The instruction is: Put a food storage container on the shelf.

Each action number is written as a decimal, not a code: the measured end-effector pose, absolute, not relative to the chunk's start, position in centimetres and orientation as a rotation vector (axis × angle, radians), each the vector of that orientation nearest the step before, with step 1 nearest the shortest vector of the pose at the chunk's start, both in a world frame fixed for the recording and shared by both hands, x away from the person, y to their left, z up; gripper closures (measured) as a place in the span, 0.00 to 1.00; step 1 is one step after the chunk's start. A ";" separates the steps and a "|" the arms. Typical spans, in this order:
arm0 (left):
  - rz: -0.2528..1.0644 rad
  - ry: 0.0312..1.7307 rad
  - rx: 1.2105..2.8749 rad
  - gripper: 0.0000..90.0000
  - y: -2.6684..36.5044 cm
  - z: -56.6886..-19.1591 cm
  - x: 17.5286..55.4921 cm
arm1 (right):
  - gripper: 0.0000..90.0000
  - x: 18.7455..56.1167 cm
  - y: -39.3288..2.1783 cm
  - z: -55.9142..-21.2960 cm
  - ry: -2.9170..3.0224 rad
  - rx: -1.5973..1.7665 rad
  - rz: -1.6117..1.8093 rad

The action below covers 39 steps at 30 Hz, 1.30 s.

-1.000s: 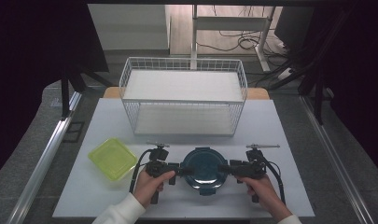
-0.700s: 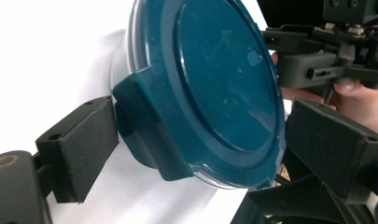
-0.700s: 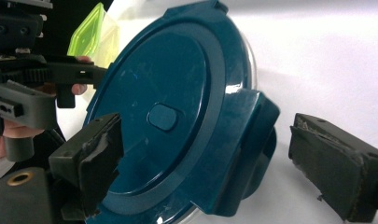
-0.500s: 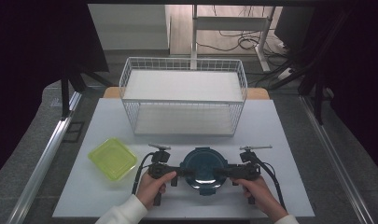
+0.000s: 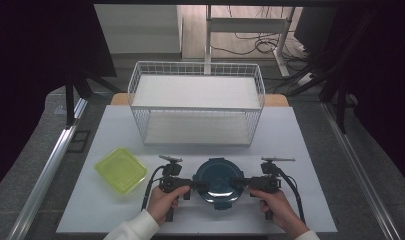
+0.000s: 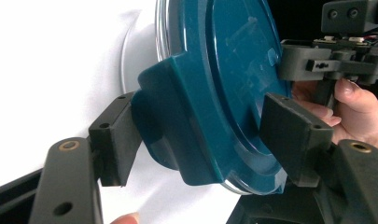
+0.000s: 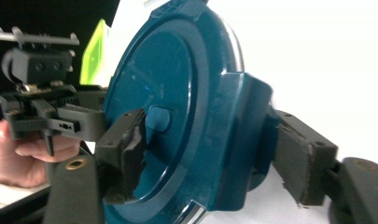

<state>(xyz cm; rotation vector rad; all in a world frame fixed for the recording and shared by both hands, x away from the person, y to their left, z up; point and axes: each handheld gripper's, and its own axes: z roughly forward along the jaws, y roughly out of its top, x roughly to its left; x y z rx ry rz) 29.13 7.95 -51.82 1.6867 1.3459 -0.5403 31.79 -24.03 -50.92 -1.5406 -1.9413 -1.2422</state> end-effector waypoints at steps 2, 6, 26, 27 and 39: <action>-0.530 1.344 1.687 0.36 7.9 -51.6 29.0 | 0.38 31.8 -24.2 -50.9 -1.918 -1.557 -1.236; -0.517 1.344 1.690 0.38 7.9 -51.4 28.8 | 0.39 31.6 -24.3 -50.8 -1.901 -1.570 -1.243; -0.444 1.314 1.672 0.49 8.5 -49.9 28.3 | 0.43 31.0 -24.4 -49.8 -1.911 -1.565 -1.283; -0.442 1.310 1.675 0.49 8.5 -49.8 28.3 | 0.43 30.9 -24.4 -49.5 -1.921 -1.559 -1.299; -0.356 1.253 1.676 0.49 9.3 -47.7 28.1 | 0.43 31.0 -23.5 -47.5 -1.984 -1.509 -1.396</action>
